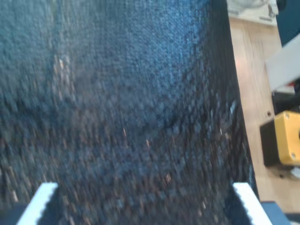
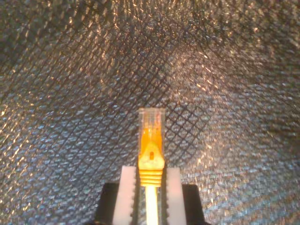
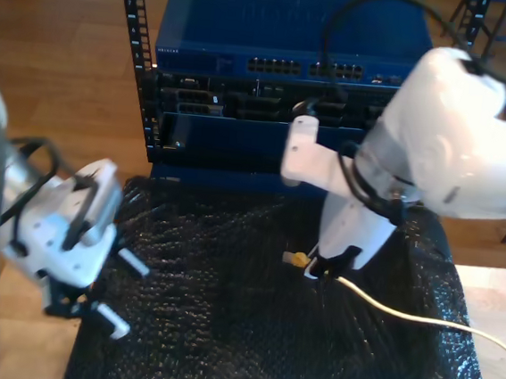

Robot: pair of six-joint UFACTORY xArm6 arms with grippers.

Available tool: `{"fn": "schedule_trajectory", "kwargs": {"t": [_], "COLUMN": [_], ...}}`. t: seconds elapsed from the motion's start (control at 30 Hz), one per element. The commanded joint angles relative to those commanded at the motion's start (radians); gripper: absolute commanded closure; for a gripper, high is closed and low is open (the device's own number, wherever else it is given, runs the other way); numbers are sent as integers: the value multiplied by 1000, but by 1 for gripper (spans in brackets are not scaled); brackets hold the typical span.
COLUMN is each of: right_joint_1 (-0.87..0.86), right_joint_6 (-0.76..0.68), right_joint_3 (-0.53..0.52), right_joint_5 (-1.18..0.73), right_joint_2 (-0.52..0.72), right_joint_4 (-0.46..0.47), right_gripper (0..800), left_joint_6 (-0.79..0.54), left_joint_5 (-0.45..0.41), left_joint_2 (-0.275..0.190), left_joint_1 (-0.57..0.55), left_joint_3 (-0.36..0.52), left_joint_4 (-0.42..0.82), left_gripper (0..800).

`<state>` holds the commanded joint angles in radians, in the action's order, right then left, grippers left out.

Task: Grab the cable and plug it in

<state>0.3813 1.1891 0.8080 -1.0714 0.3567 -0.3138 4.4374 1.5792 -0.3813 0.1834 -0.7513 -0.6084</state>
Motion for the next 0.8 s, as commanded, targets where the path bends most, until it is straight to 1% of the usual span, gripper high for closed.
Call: {"fn": "schedule_trajectory", "kwargs": {"t": [0.1, 0.23, 0.37, 0.47, 0.6, 0.7, 0.8], "right_joint_1": [-15, -35, -63, -103, -143, -152, -163], "right_joint_6": [0, 6, 46, 75, 98, 103, 103], "right_joint_3": [-12, -12, -12, -12, -11, -9, -2], "right_joint_5": [-11, -55, -77, -100, -133, -138, -138], "right_joint_2": [32, 61, 83, 91, 92, 98, 107], "right_joint_4": [-2, -31, -95, -137, -157, -158, -167], "right_gripper": [796, 796, 796, 796, 796, 796, 796], "left_joint_6": [23, 60, 81, 97, 103, 103, 104], "left_joint_5": [-2, -5, -25, -38, -40, -40, -41], "left_joint_2": [11, 44, 92, 132, 170, 181, 181], "left_joint_1": [-52, -103, -132, -133, -137, -166, -206], "left_joint_3": [-31, -75, -127, -172, -230, -261, -265], "left_joint_4": [-12, -46, -92, -118, -163, -193, -195], "left_gripper": [0, 0, 0, 0, 0, 0, 0]}}
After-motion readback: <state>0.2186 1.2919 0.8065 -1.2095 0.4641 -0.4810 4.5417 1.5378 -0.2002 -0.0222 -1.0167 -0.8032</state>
